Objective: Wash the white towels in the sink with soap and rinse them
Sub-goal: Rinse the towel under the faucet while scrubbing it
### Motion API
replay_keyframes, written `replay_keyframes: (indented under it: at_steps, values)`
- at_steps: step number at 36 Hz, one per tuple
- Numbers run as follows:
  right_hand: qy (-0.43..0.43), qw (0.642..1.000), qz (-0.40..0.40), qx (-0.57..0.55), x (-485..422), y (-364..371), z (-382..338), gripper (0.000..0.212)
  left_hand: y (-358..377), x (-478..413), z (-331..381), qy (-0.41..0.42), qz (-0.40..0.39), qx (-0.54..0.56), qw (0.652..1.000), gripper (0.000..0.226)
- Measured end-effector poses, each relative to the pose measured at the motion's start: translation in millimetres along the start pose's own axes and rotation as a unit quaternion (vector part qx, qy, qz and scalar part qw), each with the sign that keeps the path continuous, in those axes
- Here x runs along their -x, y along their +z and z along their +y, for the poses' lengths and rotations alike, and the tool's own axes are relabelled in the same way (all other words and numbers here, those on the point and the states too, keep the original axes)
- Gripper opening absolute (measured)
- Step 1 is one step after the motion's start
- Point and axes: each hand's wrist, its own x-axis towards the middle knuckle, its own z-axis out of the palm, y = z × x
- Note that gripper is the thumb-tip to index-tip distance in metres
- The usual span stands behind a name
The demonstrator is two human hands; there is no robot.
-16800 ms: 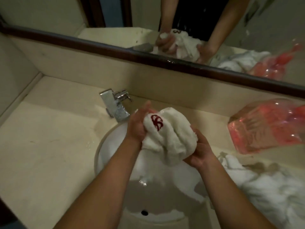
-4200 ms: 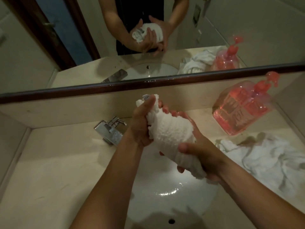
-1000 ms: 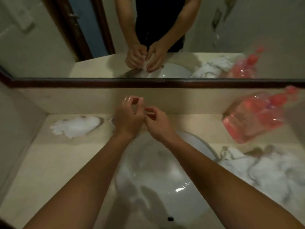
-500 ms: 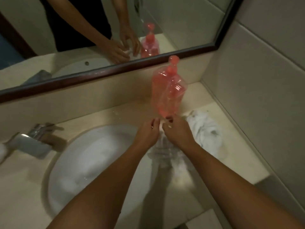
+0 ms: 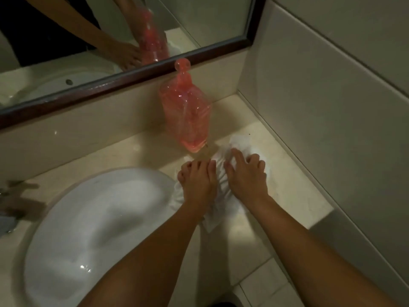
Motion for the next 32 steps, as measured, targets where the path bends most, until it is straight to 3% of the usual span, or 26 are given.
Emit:
replay_keyframes:
  at_steps: [3, 8, 12, 16, 21, 24, 26, 28, 30, 32]
  values:
    - [-0.026, 0.997, -0.014, -0.068, -8, -4, 0, 0.034, 2, -4, -4, 0.029, 0.029, -0.014, 0.999, 0.07]
    - [-0.062, 0.977, 0.032, -0.203, -18, -12, -10, 0.013, -28, -8, 7, 0.036, 0.11, 0.139, 0.983, 0.047]
    - [-0.122, 0.951, 0.075, -0.274, -12, -28, -38, 0.009, -77, -15, 16, -0.051, 0.116, 0.286, 0.95, 0.05]
    - [-0.173, 0.926, 0.091, -0.323, 2, -33, -84, 0.014, -141, -24, 18, -0.059, 0.162, 0.348, 0.921, 0.046]
    - [-0.231, 0.892, 0.086, -0.38, 21, -42, -163, 0.007, -223, -23, 8, -0.104, 0.159, 0.463, 0.866, 0.051]
    - [-0.229, 0.874, 0.051, -0.424, 31, -43, -207, 0.004, -273, -20, -11, -0.11, 0.199, 0.5, 0.836, 0.055]
    - [-0.216, 0.869, -0.003, -0.444, 38, -41, -231, 0.02, -308, -16, -25, -0.111, 0.197, 0.516, 0.826, 0.06]
    - [-0.221, 0.866, -0.065, -0.444, 44, -37, -249, 0.051, -342, -10, -38, -0.111, 0.157, 0.532, 0.825, 0.063]
    - [-0.246, 0.866, -0.116, -0.42, 47, -31, -265, 0.087, -372, -4, -47, -0.103, 0.111, 0.519, 0.841, 0.062]
    - [-0.283, 0.864, -0.167, -0.382, 51, -29, -285, 0.11, -395, 1, -59, -0.108, 0.093, 0.492, 0.859, 0.062]
